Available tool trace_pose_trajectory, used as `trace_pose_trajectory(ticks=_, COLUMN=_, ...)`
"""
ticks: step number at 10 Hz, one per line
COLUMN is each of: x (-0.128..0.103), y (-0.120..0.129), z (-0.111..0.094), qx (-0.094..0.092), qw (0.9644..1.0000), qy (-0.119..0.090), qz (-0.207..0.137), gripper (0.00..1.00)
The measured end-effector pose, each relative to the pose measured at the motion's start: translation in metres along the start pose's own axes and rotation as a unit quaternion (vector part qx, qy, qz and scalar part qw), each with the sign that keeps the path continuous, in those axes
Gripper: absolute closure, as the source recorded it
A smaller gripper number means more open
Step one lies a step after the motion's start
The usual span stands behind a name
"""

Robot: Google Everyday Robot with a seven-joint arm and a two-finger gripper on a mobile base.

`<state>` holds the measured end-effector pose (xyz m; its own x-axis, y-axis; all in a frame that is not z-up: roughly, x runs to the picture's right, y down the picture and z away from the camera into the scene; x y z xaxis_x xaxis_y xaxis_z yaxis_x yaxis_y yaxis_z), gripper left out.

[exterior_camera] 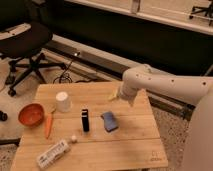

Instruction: Place the ceramic cup over the eraser

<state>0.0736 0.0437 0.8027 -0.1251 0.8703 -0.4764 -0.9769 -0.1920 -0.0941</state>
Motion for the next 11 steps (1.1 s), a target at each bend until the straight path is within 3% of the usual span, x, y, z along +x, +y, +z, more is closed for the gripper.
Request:
trace_pose_trajectory(ticks=2, x=-0.027, y=0.04, z=-0.02, qx=0.021, qw=0.9986, qy=-0.027, qz=-0.04, gripper=0.2)
trace_pose_trajectory(ticks=5, x=-0.035, y=0.11, z=-0.024, qx=0.03, qw=0.9933, qy=-0.035, qz=-0.106, gripper=0.2)
trace_pose_trajectory(ticks=7, x=-0.028, y=0.158, z=-0.01, qx=0.033, qw=0.987, qy=-0.022, qz=-0.156, gripper=0.2)
trace_pose_trajectory(ticks=11, x=-0.008, y=0.244, z=0.025, qx=0.035, qw=0.9694, qy=0.013, qz=-0.243, gripper=0.2)
